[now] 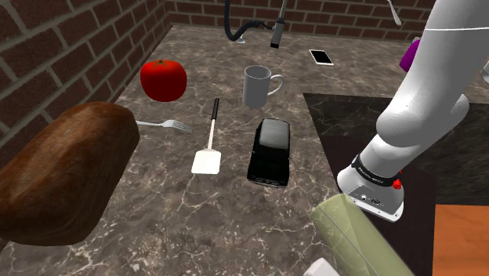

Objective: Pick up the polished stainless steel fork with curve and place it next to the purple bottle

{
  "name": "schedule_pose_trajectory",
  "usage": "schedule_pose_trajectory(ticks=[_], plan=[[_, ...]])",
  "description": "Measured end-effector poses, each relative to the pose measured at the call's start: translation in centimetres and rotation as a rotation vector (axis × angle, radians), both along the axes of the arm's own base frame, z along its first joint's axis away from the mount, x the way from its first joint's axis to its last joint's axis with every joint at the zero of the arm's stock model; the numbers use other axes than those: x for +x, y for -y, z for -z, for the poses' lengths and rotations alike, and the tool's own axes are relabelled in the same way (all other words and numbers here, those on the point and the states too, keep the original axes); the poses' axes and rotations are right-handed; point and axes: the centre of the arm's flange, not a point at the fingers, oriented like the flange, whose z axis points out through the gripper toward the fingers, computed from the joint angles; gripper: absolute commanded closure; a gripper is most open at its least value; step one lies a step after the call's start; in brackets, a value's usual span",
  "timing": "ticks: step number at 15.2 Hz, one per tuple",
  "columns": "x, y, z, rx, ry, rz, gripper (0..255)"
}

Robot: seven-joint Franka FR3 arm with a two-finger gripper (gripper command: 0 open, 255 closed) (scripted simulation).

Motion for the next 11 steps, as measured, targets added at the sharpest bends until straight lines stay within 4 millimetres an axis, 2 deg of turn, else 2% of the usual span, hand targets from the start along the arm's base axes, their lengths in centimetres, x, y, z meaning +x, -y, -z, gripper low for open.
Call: schedule_pose_trajectory(ticks=[11], plan=[[-0.1, 0.0, 5.9, 0.0, 0.0, 0.0, 255]])
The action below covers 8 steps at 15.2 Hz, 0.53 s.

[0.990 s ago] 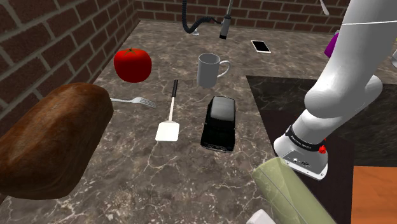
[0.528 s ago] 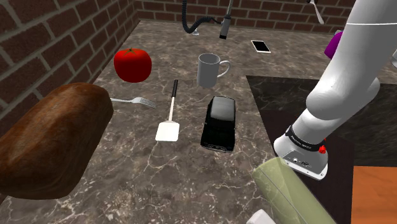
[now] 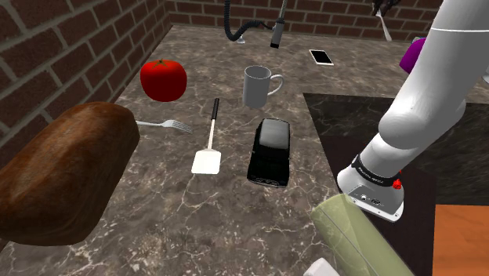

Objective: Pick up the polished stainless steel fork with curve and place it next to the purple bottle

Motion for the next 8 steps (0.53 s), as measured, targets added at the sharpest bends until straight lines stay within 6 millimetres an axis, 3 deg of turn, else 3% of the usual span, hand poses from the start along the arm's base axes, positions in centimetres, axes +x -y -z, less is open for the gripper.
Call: schedule_pose_trajectory(ticks=[8], plan=[[0.0, 0.0, 4.2, 0.0, 0.0, 0.0, 255]])
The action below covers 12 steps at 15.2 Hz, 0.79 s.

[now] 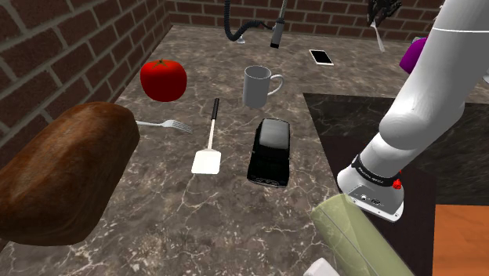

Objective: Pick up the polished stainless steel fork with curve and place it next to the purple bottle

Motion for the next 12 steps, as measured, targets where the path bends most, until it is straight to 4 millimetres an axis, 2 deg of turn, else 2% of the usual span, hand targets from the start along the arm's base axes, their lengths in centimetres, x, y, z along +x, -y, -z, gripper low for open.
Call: schedule_pose_trajectory(ticks=[12], plan=[[0.0, 0.0, 6.3, 0.0, 0.0, 0.0, 255]])
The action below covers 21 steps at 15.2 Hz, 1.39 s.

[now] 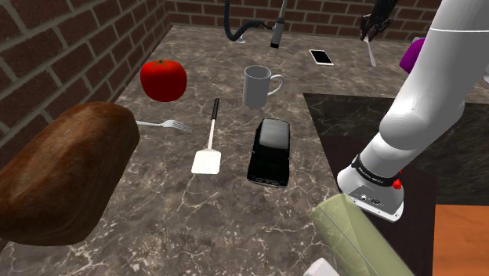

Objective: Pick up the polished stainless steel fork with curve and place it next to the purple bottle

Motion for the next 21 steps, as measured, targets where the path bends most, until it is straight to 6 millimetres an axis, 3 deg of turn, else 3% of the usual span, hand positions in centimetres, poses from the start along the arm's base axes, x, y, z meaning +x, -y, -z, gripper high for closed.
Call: schedule_pose_trajectory(ticks=[11, 18, 19, 21], plan=[[0.2, 0.0, 5.5, -0.001, 0.0, 0.0, 255], [0.1, 0.0, 6.1, 0.0, 0.0, 0.0, 255], [0.1, 0.0, 6.1, 0.0, 0.0, 0.0, 0], [0.1, 0.0, 6.1, 0.0, 0.0, 0.0, 0]])
